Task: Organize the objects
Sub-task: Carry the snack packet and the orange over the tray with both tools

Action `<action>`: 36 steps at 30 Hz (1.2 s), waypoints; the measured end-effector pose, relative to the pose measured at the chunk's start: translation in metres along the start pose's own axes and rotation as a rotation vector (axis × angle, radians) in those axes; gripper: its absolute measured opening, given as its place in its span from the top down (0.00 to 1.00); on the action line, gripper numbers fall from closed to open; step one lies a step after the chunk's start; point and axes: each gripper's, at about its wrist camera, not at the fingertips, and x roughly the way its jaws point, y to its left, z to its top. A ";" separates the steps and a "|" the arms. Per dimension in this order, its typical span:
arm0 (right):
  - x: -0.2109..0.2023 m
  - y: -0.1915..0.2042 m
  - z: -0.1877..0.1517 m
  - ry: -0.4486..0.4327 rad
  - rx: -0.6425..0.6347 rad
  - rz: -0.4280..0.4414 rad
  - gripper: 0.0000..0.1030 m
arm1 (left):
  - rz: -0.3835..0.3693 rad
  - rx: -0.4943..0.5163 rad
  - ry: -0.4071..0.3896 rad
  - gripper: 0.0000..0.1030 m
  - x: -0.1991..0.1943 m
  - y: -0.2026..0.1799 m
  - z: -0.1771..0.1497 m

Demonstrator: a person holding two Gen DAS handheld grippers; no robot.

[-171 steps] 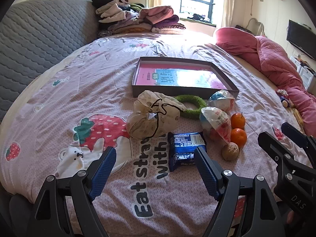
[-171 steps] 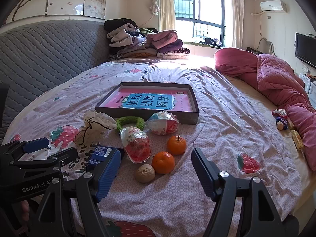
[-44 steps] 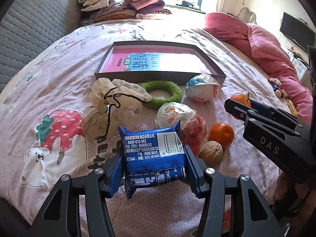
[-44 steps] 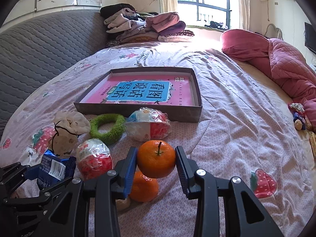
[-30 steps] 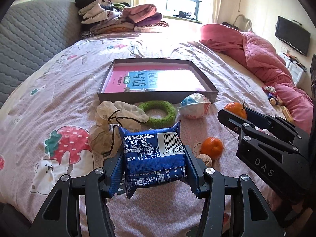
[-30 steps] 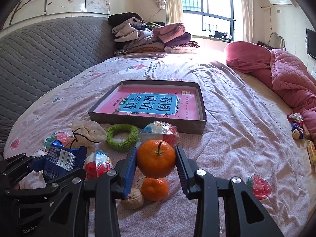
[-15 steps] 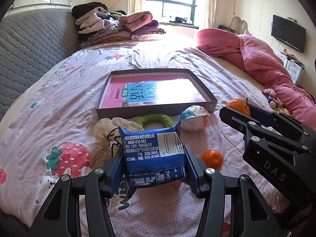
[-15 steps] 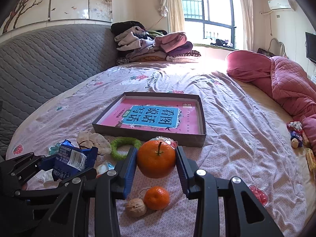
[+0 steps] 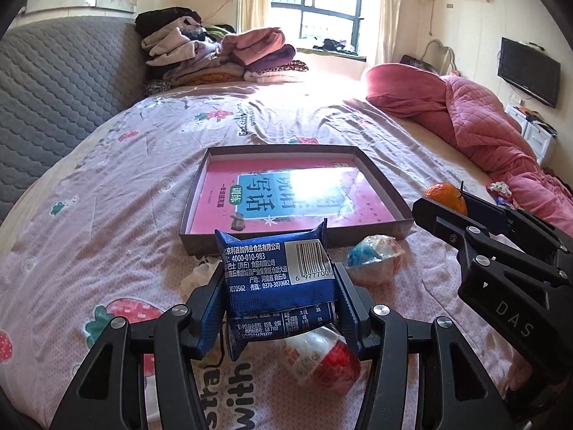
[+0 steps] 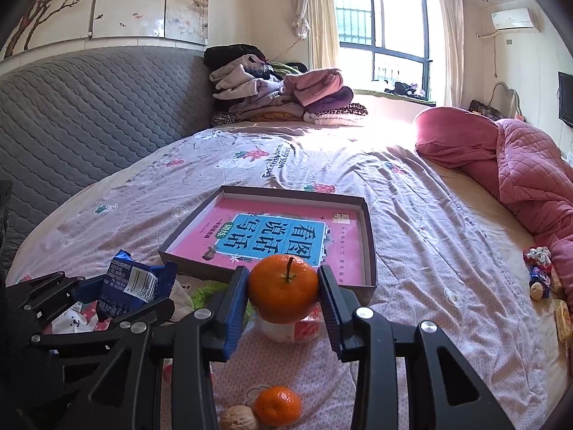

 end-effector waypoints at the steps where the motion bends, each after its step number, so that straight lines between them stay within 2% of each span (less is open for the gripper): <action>1: 0.002 0.000 0.002 -0.002 -0.005 0.003 0.62 | -0.001 -0.002 0.003 0.45 0.003 0.001 0.003; 11: 0.024 -0.004 0.016 -0.003 -0.028 0.019 0.62 | 0.017 -0.014 0.006 0.45 0.026 0.009 0.027; 26: 0.060 -0.022 0.034 0.015 -0.056 0.011 0.62 | 0.025 -0.031 0.059 0.45 0.068 0.023 0.057; 36: 0.099 -0.036 0.031 0.081 -0.050 0.009 0.62 | 0.030 -0.040 0.106 0.45 0.100 0.032 0.073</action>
